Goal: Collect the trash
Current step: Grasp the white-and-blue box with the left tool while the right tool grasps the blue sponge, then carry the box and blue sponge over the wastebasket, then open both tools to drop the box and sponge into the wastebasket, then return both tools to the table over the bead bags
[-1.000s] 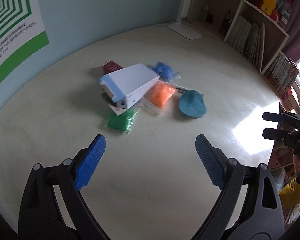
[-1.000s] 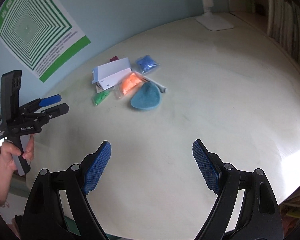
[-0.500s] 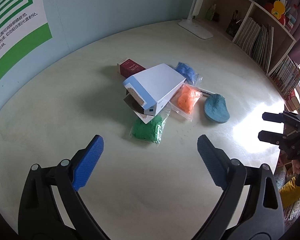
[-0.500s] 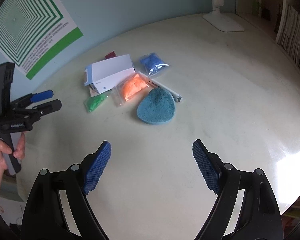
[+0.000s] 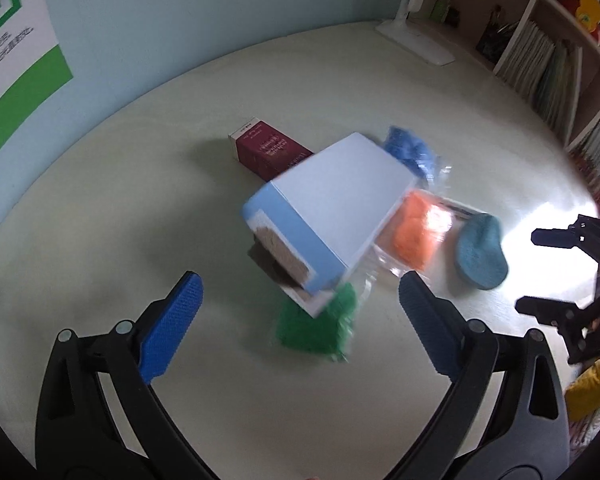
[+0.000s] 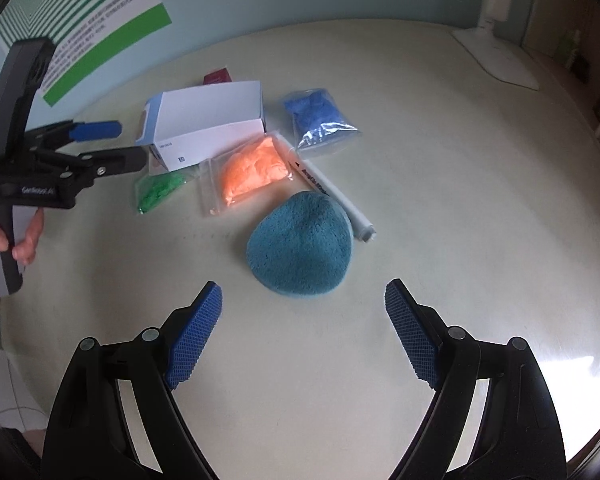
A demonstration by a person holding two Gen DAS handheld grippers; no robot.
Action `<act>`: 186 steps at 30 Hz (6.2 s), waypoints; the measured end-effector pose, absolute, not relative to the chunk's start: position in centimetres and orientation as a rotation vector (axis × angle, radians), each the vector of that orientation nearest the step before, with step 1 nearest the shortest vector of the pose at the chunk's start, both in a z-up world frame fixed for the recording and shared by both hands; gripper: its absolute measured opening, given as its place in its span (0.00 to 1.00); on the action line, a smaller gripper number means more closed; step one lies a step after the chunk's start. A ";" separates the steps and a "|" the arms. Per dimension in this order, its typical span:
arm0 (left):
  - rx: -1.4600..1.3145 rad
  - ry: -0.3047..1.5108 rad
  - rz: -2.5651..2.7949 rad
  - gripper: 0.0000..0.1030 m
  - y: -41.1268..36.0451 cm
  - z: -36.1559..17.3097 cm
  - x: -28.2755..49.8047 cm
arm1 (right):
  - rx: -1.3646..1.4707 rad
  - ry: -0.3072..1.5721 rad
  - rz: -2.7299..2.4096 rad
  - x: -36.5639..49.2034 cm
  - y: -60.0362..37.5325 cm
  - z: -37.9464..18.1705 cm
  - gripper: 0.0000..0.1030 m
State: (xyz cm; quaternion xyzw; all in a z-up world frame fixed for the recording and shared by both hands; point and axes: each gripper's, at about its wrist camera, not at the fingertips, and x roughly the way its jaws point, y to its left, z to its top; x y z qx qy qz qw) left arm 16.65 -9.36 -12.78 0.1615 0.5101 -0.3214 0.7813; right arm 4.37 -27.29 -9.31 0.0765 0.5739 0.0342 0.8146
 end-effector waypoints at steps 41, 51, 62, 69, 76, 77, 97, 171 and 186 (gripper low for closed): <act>0.307 1.047 -0.773 0.50 -9.0 -10.8 16.8 | 0.220 1.150 0.025 2.1 -29.5 -9.2 0.66; 0.305 1.014 -0.766 0.51 -6.7 -7.8 15.2 | 0.237 1.111 -0.013 -0.6 -29.7 -7.0 0.66; 0.336 1.043 -0.852 0.51 -5.2 -8.6 10.1 | 0.293 1.094 -0.076 -4.4 -29.0 -6.0 0.66; 0.362 1.064 -0.955 0.51 -5.8 -9.5 6.6 | 0.321 1.087 -0.132 -7.6 -27.9 -5.8 0.66; 0.418 1.068 -1.043 0.51 -7.9 -10.2 3.1 | 0.380 1.060 -0.193 -11.6 -28.1 -5.5 0.66; 0.424 1.070 -1.057 0.51 -8.3 -10.2 2.4 | 0.387 1.053 -0.198 -12.3 -28.3 -5.4 0.66; 0.625 1.017 -1.376 0.51 -24.6 -9.6 -16.1 | 0.575 0.961 -0.499 -35.0 -38.4 -4.0 0.66; 1.303 1.242 -1.508 0.67 -39.4 -41.0 -45.6 | 1.326 0.905 -0.872 -67.5 -43.0 -36.7 0.78; 1.076 1.117 -1.474 0.74 -36.5 -25.9 -40.9 | 1.155 0.873 -0.751 -63.3 -42.3 -23.9 0.78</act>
